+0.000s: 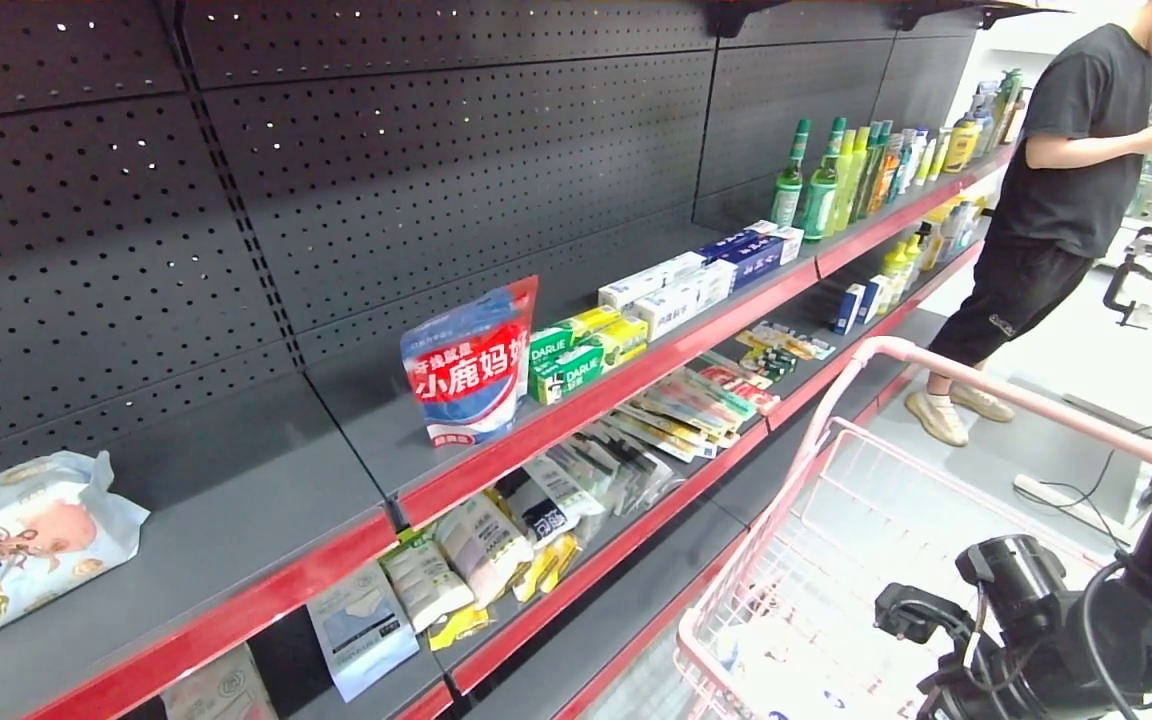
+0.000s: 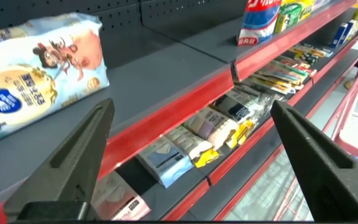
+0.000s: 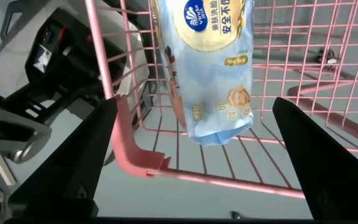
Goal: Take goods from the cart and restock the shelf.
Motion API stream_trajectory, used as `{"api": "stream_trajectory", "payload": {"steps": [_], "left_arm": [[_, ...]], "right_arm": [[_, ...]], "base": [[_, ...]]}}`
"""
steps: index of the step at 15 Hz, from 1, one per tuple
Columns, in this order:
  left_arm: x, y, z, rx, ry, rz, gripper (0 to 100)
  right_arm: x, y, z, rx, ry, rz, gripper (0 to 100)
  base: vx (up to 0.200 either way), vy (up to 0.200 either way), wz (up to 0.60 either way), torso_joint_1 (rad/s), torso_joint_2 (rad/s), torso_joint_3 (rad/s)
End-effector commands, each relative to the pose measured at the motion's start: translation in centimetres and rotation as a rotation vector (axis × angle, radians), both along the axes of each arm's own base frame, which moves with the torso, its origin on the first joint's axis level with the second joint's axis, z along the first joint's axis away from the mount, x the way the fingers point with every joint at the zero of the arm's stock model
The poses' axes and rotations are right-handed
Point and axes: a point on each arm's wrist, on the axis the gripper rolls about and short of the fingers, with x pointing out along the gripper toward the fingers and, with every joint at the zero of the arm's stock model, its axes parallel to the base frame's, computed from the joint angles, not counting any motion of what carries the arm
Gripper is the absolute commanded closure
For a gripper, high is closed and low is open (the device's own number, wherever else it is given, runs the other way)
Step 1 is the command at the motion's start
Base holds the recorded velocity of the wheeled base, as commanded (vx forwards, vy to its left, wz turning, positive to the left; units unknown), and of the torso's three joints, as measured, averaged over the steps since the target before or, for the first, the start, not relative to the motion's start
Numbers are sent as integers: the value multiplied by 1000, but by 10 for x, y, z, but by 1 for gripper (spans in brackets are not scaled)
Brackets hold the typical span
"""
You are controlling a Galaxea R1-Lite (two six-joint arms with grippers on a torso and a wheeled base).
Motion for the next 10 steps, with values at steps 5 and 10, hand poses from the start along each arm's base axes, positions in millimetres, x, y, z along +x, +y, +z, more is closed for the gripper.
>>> {"api": "stream_trajectory", "payload": {"steps": [5, 10], "left_arm": [[0, 0, 0, 0, 0, 0, 0], [0, 0, 0, 1, 0, 0, 0]], "right_arm": [[0, -12, -1, 9, -19, 28, 0], [-2, -11, -1, 34, -11, 33, 0]], "base": [[0, 0, 0, -152, 341, 193], [0, 0, 0, -46, 118, 64]]}}
